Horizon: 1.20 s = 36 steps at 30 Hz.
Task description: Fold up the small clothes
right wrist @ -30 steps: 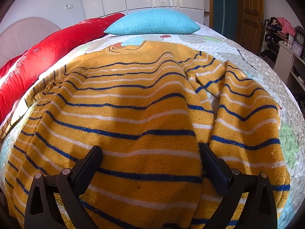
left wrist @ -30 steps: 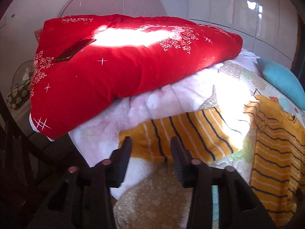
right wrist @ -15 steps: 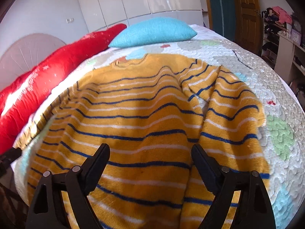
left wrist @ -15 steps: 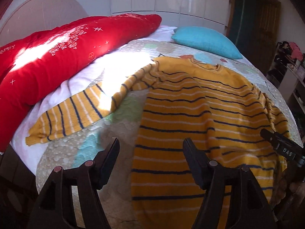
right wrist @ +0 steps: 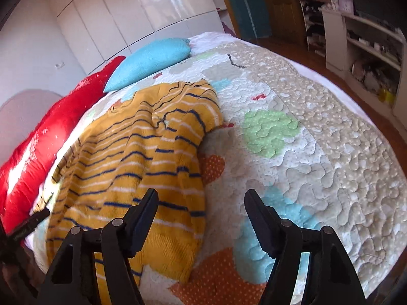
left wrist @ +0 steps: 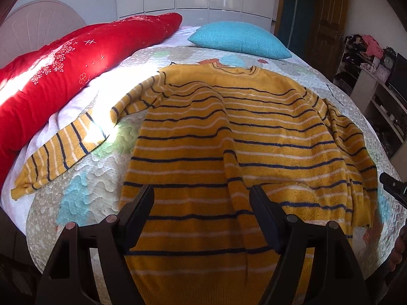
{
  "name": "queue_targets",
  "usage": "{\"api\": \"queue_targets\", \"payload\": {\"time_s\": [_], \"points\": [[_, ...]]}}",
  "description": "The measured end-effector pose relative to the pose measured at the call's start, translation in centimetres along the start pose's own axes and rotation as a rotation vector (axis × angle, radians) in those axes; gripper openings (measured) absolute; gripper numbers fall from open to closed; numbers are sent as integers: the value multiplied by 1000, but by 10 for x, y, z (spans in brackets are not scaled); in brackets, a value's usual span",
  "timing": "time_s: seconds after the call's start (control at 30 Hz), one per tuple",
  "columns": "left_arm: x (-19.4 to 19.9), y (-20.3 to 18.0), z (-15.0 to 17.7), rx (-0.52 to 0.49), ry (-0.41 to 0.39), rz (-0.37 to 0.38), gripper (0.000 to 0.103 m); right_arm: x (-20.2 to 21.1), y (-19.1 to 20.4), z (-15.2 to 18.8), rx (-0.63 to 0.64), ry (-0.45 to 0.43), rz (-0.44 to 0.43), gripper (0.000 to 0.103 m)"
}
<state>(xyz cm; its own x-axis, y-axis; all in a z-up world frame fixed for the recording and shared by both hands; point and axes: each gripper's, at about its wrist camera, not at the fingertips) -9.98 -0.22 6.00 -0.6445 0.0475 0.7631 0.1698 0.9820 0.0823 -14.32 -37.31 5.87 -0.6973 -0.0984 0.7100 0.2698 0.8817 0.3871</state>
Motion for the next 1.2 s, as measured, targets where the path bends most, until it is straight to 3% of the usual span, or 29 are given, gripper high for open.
{"api": "queue_targets", "payload": {"time_s": [0.07,0.13,0.2,0.3,0.4,0.43,0.5,0.53,0.6,0.7,0.77,0.83,0.93,1.0,1.07,1.1,1.17,1.2], "points": [[-1,-3,1,-7,7,6,76,10,19,15,107,-43,-7,75],[-2,-6,2,-14,13,10,76,11,38,28,206,-23,-42,72],[-2,-7,3,-18,16,15,76,4,51,42,288,13,-53,63],[-1,-7,5,-15,19,24,76,-13,56,59,344,70,-48,53],[-1,-7,7,-16,23,21,76,-26,59,67,362,87,-36,51],[-2,-7,7,-15,25,22,76,-28,61,69,374,75,-16,47],[-2,-6,7,-10,29,24,76,-34,64,67,383,70,13,20],[-2,-7,7,-9,30,25,76,-34,64,64,371,74,2,12],[-2,-6,8,-10,29,26,76,-26,59,54,321,75,-40,8],[-2,-3,8,-1,30,24,76,0,35,22,157,28,-122,8],[-2,3,8,17,33,29,76,16,9,-4,57,-60,-67,8],[-4,8,8,40,35,32,76,27,-26,-30,-29,-154,88,8],[-4,17,9,71,33,37,76,38,-75,-57,-124,-297,453,8],[-3,20,10,85,30,32,76,45,-97,-66,-191,-332,581,12],[-3,23,10,93,30,26,76,52,-103,-67,-238,-324,573,17],[-4,24,11,94,30,23,76,54,-100,-64,-240,-316,530,32],[-5,25,11,97,34,18,76,49,-84,-55,-203,-273,433,47],[-6,26,11,97,37,15,76,42,-72,-48,-176,-237,365,47]]}}
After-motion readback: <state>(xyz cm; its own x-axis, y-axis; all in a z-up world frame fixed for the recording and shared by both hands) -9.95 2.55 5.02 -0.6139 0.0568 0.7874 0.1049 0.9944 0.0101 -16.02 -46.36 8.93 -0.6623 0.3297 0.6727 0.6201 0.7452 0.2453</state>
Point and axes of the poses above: each gripper's, at about its wrist camera, not at the fingertips, and x roughly against the way its jaws point, y to its left, z to its underside, and after that the axes turned 11 degrees about -x, right-handed
